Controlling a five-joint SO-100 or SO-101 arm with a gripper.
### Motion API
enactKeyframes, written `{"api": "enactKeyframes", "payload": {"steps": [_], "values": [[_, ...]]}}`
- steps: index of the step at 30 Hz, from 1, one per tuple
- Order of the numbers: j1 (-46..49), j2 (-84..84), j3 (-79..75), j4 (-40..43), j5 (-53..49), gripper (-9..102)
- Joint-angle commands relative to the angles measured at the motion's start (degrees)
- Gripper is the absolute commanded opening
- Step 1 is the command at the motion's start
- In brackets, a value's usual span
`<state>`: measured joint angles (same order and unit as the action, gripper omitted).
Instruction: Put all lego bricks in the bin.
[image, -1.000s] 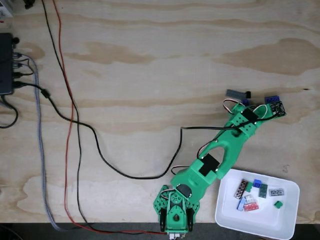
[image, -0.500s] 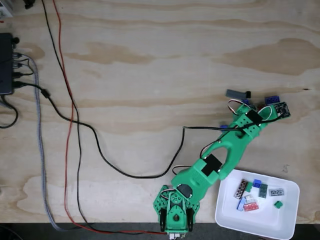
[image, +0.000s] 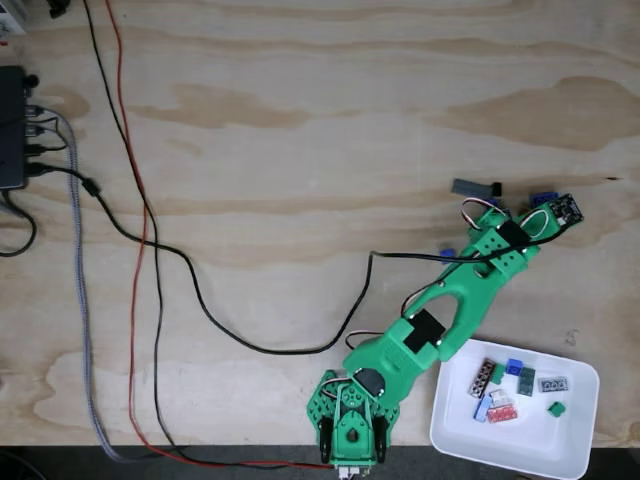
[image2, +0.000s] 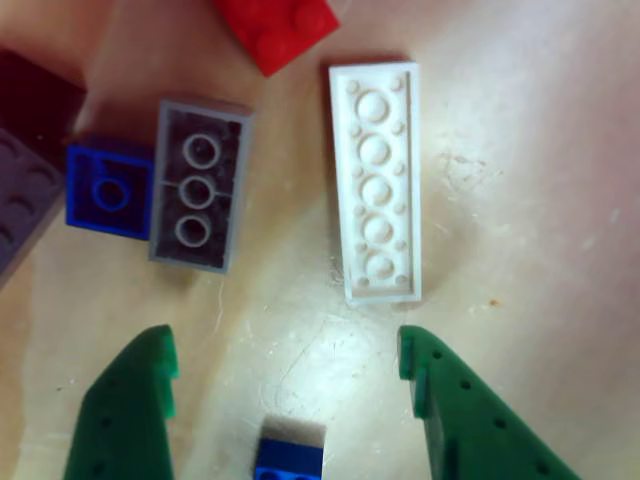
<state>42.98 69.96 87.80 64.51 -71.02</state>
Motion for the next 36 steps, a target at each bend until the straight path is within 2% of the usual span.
{"api": "enactKeyframes", "payload": {"steps": [1, 3, 8, 9, 13, 15, 18, 22, 23, 25, 27, 36], "values": [[3.4, -0.6, -5.0, -2.5, -10.2, 26], [5.4, -2.8, -6.6, -3.6, -12.7, 22], [8.6, -4.9, -7.7, -4.0, -16.5, 25], [8.9, -5.3, -7.8, -4.8, -16.4, 22], [9.7, -6.8, -8.8, -7.9, -15.1, 0], [10.0, -5.4, -7.6, -8.1, -14.2, 0], [10.0, 3.6, 0.1, -9.4, -11.6, 0], [9.8, 28.7, 14.9, -3.5, -5.6, 0], [10.8, 34.8, 15.5, 2.0, -4.9, 0], [14.4, 45.9, 14.8, 11.1, -5.4, 0], [20.0, 53.1, 13.2, 15.2, -8.3, 0], [43.0, 53.5, 13.1, 8.8, -25.6, 0]]}}
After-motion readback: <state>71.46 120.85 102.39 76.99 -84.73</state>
